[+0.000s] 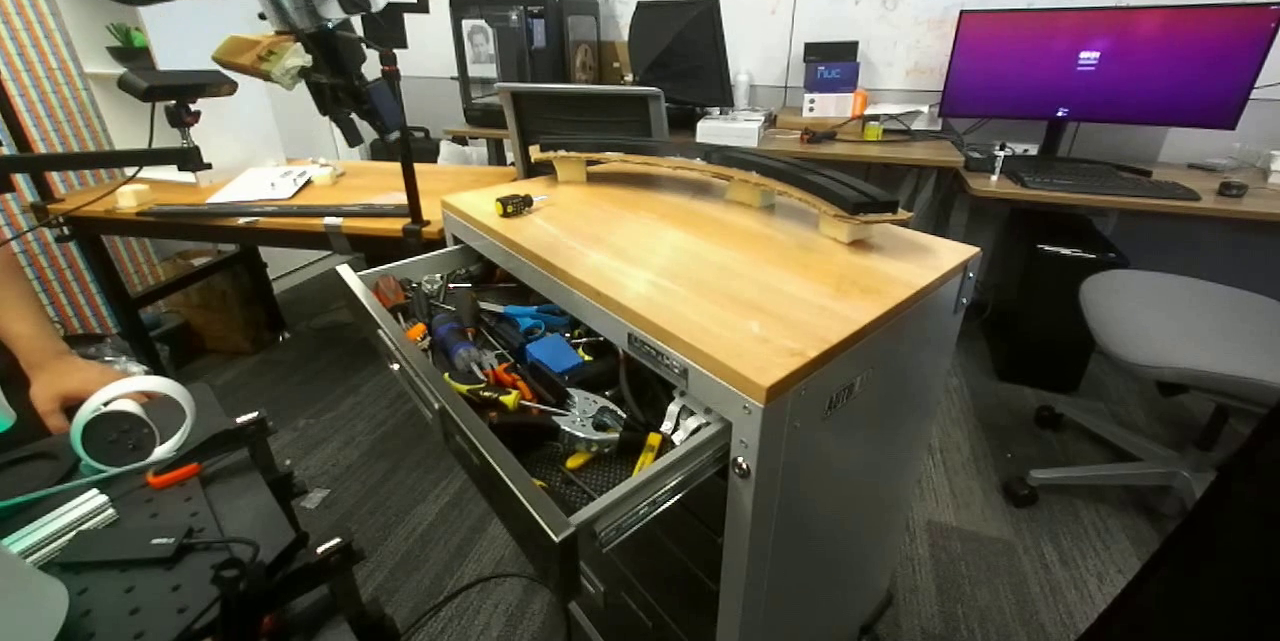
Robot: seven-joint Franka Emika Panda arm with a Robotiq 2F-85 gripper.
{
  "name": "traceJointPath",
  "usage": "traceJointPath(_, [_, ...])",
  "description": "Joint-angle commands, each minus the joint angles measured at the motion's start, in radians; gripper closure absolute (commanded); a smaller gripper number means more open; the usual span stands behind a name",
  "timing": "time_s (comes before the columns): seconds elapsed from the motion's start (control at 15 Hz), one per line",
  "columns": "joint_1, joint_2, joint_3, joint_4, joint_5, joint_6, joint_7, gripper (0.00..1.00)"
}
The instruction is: Put the screwdriver in the open drawer and then close the drawer
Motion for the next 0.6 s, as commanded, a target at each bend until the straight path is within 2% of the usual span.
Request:
traceJointPath(0.0, [-0.008, 0.105, -0.058, 0.148, 0.005, -0.037, -0.067, 0.0])
traceJointPath(0.13, [-0.007, 0.149, -0.078, 0.183, 0.008, -0.007, -0.074, 0.0])
traceJointPath(0.4, [-0.005, 0.214, -0.106, 0.221, -0.062, 0.035, -0.036, 0.0])
traceJointPath(0.53, [-0.003, 0.23, -0.125, 0.228, -0.135, 0.053, 0.002, 0.0])
